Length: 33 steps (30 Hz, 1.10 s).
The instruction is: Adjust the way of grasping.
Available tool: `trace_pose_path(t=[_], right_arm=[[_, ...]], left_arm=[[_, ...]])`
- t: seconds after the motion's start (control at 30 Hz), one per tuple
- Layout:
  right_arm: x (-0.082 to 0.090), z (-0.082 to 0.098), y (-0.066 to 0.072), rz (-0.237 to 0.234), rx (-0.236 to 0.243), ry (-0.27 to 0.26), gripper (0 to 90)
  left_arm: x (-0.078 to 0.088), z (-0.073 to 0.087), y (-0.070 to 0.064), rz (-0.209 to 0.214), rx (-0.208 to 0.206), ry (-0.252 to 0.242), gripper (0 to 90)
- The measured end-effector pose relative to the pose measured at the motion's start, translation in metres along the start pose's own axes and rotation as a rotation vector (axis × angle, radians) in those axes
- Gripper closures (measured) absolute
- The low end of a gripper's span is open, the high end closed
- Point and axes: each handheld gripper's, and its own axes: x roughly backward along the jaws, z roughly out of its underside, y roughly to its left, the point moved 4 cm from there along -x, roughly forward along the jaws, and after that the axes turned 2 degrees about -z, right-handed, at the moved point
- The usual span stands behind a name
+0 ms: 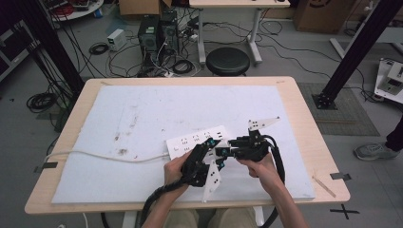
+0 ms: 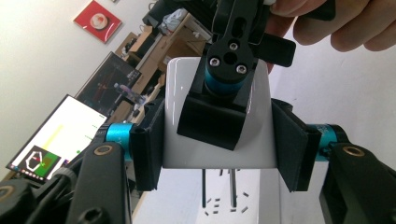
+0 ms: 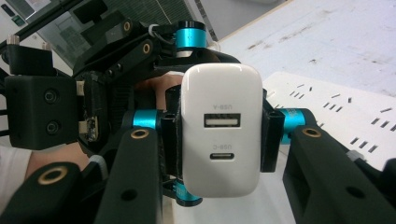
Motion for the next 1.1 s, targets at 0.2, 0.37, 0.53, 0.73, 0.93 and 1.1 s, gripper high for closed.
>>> trace_pose_path(t=[0.2,0.37,0.53,0.73,0.93,1.1], right_arm=[[0.0,0.0,-0.001,0.026,0.003,0.013,62.9],[0.0,0.0,-0.002,0.043,-0.003,0.006,62.8],[0.002,0.0,-0.005,0.067,-0.006,0.0,62.8],[0.005,-0.001,-0.006,0.11,0.003,-0.002,62.8],[0.011,-0.005,-0.009,0.137,0.013,-0.034,62.9],[0.015,-0.007,-0.01,0.154,0.019,-0.037,62.8]], left_arm=[[-0.005,0.002,0.004,0.027,0.075,0.007,30.7],[-0.007,0.005,0.004,0.056,0.099,0.039,22.5],[0.001,0.002,0.008,0.034,0.141,0.01,22.5],[0.01,0.009,0.022,0.033,0.257,0.0,22.6],[0.025,0.026,0.039,0.03,0.388,0.0,22.5],[0.039,0.044,0.053,-0.007,0.478,0.016,22.6]])
